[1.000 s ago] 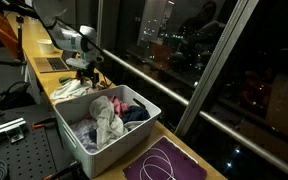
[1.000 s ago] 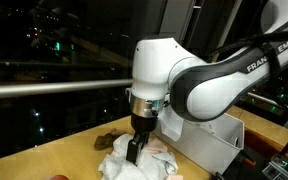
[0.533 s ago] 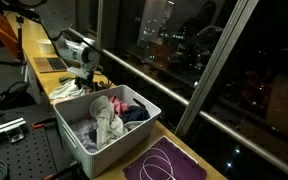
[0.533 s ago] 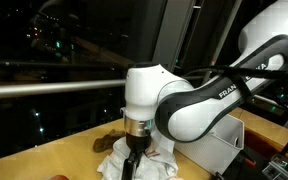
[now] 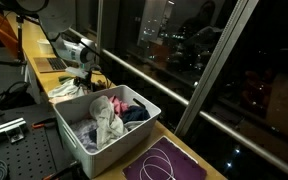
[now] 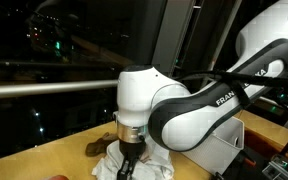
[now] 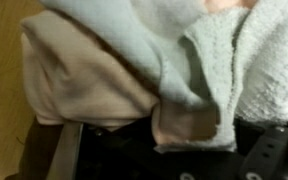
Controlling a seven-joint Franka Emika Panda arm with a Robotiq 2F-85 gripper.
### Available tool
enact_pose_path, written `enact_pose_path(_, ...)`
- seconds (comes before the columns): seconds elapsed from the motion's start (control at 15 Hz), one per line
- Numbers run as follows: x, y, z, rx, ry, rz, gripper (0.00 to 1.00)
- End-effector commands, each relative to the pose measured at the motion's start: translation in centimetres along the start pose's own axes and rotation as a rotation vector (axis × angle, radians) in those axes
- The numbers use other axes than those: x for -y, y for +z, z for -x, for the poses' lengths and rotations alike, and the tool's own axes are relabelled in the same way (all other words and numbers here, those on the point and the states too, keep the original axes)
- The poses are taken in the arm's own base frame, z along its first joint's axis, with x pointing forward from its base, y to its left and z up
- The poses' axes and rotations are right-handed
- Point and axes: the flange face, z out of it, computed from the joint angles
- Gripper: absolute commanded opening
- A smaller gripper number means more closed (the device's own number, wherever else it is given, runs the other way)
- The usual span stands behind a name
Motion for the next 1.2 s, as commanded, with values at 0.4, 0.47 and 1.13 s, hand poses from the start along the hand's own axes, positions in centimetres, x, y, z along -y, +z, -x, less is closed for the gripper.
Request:
enact_pose_path(0.4, 0.1, -3.9, 0.2, -0.017, -0.004, 0.024, 0.0)
enact_pose_path(0.47, -0.2, -5.0, 0.4, -0.023, -0.002, 0.035, 0.0)
enact_pose_path(1.13, -7.6, -26.0, 5.6, -0.138, 0.123, 0.238, 0.0)
